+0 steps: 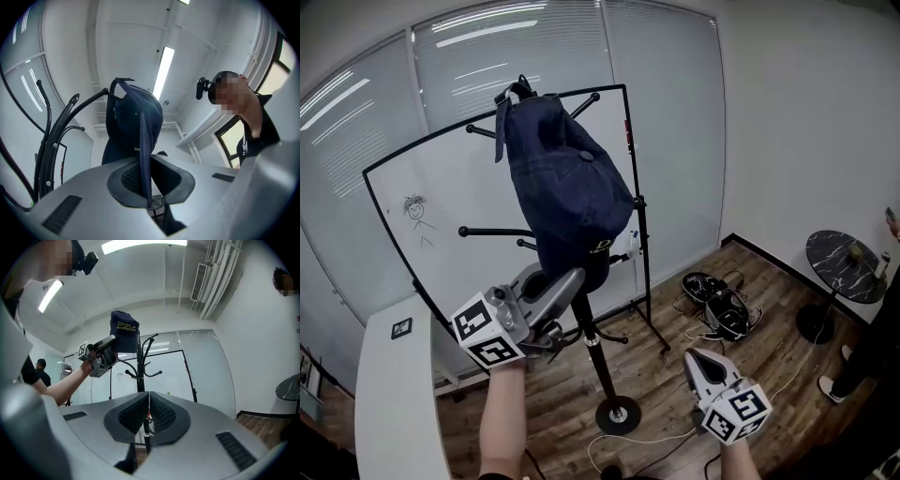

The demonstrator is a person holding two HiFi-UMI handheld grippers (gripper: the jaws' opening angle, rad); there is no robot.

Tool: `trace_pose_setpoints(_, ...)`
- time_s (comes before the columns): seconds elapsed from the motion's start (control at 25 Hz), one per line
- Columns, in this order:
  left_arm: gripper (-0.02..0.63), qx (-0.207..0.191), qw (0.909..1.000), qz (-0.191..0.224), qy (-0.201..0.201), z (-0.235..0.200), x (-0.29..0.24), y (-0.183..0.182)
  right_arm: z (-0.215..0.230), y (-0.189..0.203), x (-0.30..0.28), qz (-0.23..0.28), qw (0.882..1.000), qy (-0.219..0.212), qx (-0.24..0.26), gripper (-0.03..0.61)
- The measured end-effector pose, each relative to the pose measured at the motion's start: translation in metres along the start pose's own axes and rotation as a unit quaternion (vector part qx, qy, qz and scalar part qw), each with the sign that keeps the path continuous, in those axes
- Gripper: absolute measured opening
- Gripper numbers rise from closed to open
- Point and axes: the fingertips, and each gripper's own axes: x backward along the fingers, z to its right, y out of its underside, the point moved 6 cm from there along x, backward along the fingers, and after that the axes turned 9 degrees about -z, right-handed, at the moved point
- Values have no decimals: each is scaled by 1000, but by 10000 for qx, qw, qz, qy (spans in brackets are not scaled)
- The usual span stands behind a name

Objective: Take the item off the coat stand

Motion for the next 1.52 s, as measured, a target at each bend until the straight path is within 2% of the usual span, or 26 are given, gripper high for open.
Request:
trace_pose_setpoints(0.2,31,391,9991,132,-42,-15,1,6,5,3,4,-56,10000,34,-34,31)
trace_pose_setpoints(0.8,32,817,9949,30,-599,-37,3,36,5,8,-4,-211,9997,60,-100,31)
trace_pose_setpoints(0.96,61,803,9937,54,-776,-38,6,46,5,10,-5,-253,9996,49,-95,31)
trace_pose_setpoints(1.16,35,625,9936,-79,-935,-33,7,58,4,14,-3,-290,9995,32,-109,31)
trace_pose_setpoints(1.52,37,928,9904,126,-1015,-31,14,74,1,18,-3,-365,9993,-16,-102,31)
